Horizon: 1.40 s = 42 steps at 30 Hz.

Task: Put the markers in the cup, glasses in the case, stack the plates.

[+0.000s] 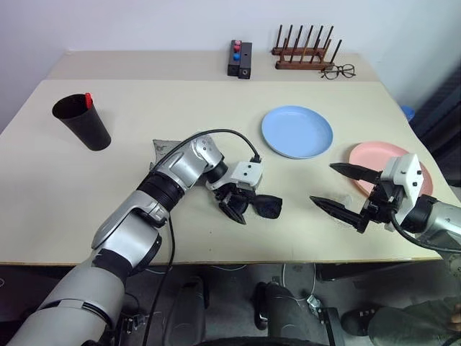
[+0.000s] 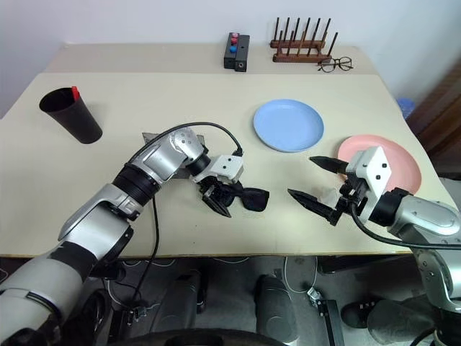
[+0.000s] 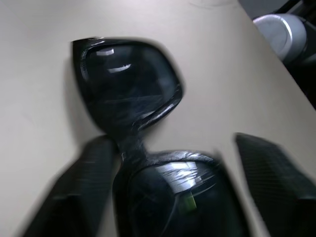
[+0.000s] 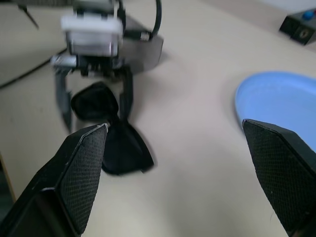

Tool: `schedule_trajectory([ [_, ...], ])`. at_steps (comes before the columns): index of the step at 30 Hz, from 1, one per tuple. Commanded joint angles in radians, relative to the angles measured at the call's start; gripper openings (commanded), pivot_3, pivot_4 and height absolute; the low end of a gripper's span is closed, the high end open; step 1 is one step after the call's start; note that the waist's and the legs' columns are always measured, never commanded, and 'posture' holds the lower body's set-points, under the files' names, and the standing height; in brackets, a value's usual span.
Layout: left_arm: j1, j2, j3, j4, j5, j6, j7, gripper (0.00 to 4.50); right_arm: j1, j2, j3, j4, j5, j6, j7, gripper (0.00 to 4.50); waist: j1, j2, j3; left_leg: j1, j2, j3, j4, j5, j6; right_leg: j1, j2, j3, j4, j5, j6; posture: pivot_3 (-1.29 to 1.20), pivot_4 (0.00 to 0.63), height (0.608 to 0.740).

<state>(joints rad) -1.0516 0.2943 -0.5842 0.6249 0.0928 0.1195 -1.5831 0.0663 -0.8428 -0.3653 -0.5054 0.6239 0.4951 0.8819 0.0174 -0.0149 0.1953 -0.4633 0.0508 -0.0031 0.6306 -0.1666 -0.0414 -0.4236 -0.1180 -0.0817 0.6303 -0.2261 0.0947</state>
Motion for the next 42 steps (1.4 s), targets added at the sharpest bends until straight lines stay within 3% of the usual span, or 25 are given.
schedule_trajectory([
  [1, -0.001, -0.007, 0.012, -0.026, 0.011, -0.004, 0.017, 1.69, 0.005, -0.027, -0.015, -0.019, -0.013, -0.015, 0.022, 4.50, -0.001, 0.000, 0.000, 0.000, 0.000, 0.000, 0.000, 0.000, 0.000, 0.000, 0.000, 0.000, 0.000, 0.000, 0.000, 0.00, 0.150, 0.740],
  [4, -0.002, -0.013, 0.018, -0.021, 0.015, -0.011, 0.022, 0.17, -0.005, -0.031, -0.014, -0.012, -0.020, -0.018, 0.033, 4.50, 0.003, 0.002, -0.002, 0.001, 0.000, 0.000, 0.000, 0.000, 0.000, 0.002, 0.000, 0.000, -0.001, 0.000, 0.000, 0.00, 0.150, 0.740],
  [5, -0.001, -0.014, 0.019, -0.024, 0.015, -0.009, 0.018, 0.01, -0.010, -0.031, -0.013, -0.009, -0.021, -0.017, 0.033, 4.50, 0.009, 0.005, -0.003, 0.003, 0.000, 0.000, 0.000, 0.000, 0.000, 0.004, 0.000, 0.000, -0.002, 0.000, 0.001, 0.00, 0.150, 0.740],
  [13, -0.034, -0.028, 0.071, -0.030, -0.038, 0.040, 0.001, 0.01, -0.054, -0.012, 0.013, 0.002, -0.018, -0.006, 0.014, 4.50, 0.022, 0.005, -0.004, 0.004, 0.000, 0.000, 0.002, 0.000, 0.000, 0.008, 0.000, 0.000, -0.004, -0.002, 0.003, 0.00, 0.150, 0.740],
  [27, -0.293, 0.040, 0.280, 0.181, -0.182, 0.179, -0.031, 0.01, -0.114, 0.013, 0.049, 0.038, -0.015, -0.017, -0.002, 4.50, 0.019, 0.005, -0.002, 0.001, -0.001, 0.000, 0.001, -0.001, 0.001, 0.002, 0.000, 0.000, -0.002, -0.002, 0.003, 0.00, 0.150, 0.740],
  [33, -0.289, 0.234, 0.223, 0.149, -0.283, 0.194, -0.031, 0.01, -0.152, 0.030, 0.056, 0.046, 0.002, -0.016, 0.001, 4.50, 0.013, 0.005, -0.001, 0.000, 0.000, 0.000, 0.000, -0.001, 0.001, 0.000, 0.000, 0.000, -0.001, -0.001, 0.002, 0.00, 0.150, 0.740],
  [40, -0.240, 0.420, 0.154, 0.201, -0.303, 0.083, -0.031, 0.01, -0.196, 0.048, 0.091, 0.086, -0.015, -0.030, 0.010, 4.50, 0.023, 0.005, -0.001, 0.000, 0.000, 0.000, 0.000, -0.001, 0.001, 0.000, 0.000, 0.000, -0.001, 0.000, 0.000, 0.00, 0.150, 0.740],
  [42, -0.198, 0.461, 0.123, 0.207, -0.325, -0.038, -0.031, 0.01, -0.218, 0.050, 0.101, 0.102, -0.013, -0.030, 0.014, 4.50, 0.020, 0.005, -0.001, 0.000, 0.000, 0.000, 0.000, -0.001, 0.001, 0.000, 0.000, 0.000, -0.001, 0.000, 0.000, 0.00, 0.150, 0.740],
])
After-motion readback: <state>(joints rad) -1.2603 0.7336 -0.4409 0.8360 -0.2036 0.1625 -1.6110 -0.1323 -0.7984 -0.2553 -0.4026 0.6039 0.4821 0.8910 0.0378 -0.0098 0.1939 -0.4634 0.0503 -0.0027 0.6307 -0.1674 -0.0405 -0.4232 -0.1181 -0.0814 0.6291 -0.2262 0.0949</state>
